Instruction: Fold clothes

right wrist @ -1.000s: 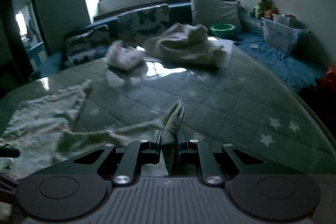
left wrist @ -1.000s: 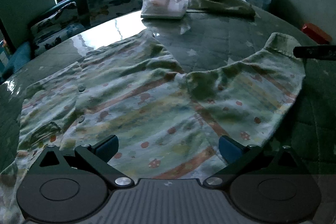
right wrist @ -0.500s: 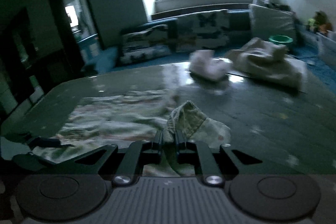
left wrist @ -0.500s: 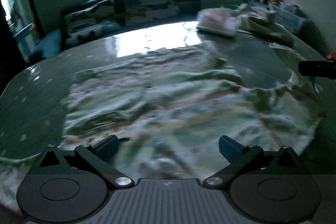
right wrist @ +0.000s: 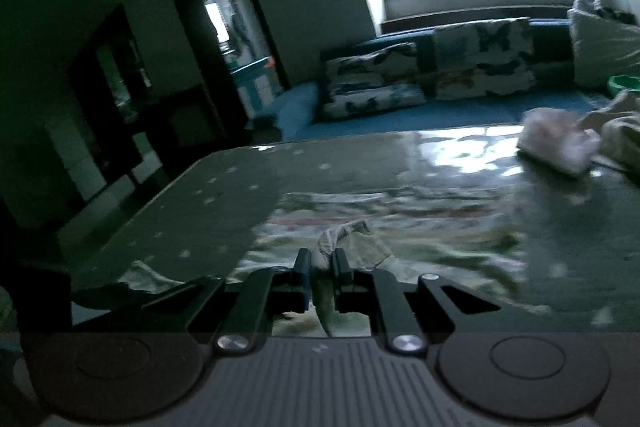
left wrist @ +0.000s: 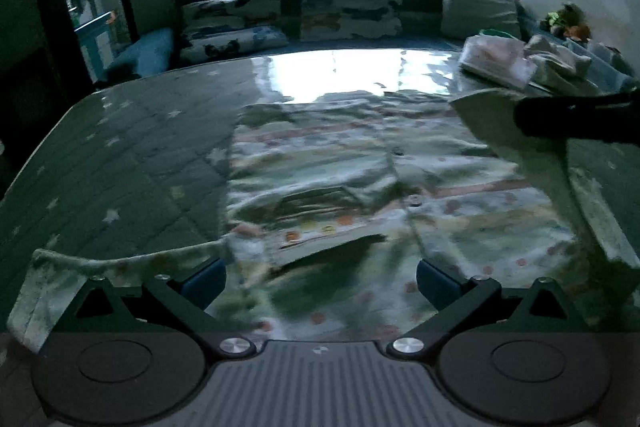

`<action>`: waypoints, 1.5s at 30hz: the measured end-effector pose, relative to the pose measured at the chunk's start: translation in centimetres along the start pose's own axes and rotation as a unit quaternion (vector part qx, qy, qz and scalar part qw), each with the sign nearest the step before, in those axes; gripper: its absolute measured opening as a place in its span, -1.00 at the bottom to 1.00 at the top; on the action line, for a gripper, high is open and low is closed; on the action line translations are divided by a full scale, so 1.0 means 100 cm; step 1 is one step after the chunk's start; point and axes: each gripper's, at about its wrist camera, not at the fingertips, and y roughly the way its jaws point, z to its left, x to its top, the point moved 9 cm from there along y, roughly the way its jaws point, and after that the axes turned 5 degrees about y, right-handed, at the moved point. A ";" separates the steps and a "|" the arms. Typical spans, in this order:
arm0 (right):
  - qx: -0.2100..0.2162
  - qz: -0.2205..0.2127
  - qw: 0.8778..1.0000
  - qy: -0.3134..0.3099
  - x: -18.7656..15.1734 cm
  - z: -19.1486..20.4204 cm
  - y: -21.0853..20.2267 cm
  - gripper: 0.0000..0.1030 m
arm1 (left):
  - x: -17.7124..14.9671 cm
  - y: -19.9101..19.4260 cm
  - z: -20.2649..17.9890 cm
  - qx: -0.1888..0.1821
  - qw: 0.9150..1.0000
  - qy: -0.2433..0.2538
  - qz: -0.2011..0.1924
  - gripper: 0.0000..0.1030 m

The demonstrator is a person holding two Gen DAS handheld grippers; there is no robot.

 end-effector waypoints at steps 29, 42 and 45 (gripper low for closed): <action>-0.092 0.134 0.985 -0.060 -0.080 -0.065 -0.006 -0.50 | 0.008 -0.006 0.030 0.017 0.999 -0.027 -0.027 1.00; -0.115 0.104 0.986 -0.062 -0.052 -0.089 0.005 -0.49 | 0.003 0.017 -0.013 -0.015 1.000 0.014 -0.010 0.79; -0.124 0.108 0.984 -0.068 -0.053 -0.094 0.017 -0.49 | -0.004 0.026 -0.011 -0.008 1.000 0.014 0.004 0.78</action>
